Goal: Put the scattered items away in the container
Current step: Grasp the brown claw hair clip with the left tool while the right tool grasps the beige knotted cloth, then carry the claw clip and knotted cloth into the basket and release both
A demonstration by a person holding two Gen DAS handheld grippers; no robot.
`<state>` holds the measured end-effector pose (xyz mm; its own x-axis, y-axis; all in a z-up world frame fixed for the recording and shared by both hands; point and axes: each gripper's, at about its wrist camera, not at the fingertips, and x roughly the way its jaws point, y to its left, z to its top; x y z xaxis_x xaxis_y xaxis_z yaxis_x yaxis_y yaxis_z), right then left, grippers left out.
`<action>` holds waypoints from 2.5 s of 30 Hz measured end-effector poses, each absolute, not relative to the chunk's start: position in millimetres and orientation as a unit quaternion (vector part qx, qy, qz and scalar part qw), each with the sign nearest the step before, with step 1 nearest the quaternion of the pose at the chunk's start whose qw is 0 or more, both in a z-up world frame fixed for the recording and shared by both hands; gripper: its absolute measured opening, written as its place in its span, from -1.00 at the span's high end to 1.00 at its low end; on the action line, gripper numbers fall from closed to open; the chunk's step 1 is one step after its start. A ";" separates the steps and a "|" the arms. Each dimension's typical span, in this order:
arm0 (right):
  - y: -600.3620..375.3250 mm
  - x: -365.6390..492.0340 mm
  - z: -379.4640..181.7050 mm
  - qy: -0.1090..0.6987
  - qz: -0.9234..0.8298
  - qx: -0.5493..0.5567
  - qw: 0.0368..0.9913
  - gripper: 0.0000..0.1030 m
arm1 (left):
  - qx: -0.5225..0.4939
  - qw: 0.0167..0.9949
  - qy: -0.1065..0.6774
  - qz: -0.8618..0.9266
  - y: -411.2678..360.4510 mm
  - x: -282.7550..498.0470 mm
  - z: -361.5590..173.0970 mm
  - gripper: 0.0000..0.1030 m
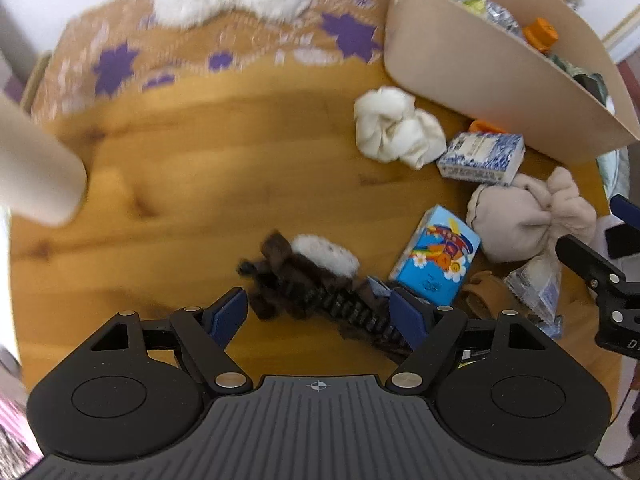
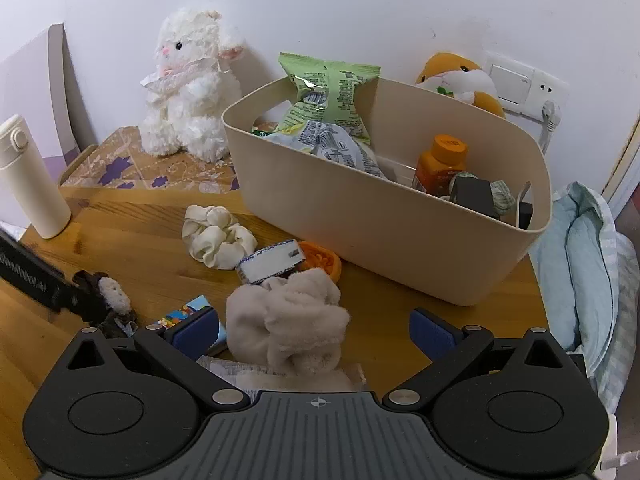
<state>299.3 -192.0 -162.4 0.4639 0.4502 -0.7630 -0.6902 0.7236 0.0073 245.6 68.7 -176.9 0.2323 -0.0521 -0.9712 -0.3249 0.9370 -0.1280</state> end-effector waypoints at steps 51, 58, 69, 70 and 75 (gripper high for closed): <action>-239.3 320.6 -131.3 0.390 0.403 -0.119 0.819 0.63 | -0.228 0.788 0.557 0.129 61.5 248.9 -162.6 0.51; -247.3 324.8 -109.2 0.360 0.406 -0.107 0.833 0.63 | -0.192 0.831 0.512 0.103 51.8 265.4 -121.5 0.51; -256.7 346.8 -73.7 0.317 0.392 -0.089 0.859 0.63 | -0.156 0.875 0.451 0.078 51.9 309.9 -57.2 0.51; -257.7 350.2 -71.1 0.313 0.389 -0.090 0.862 0.63 | -0.148 0.880 0.446 0.077 51.2 315.9 -51.2 0.51; -262.7 368.9 -59.2 0.300 0.374 -0.088 0.874 0.63 | -0.121 0.894 0.426 0.073 47.0 345.5 -26.8 0.51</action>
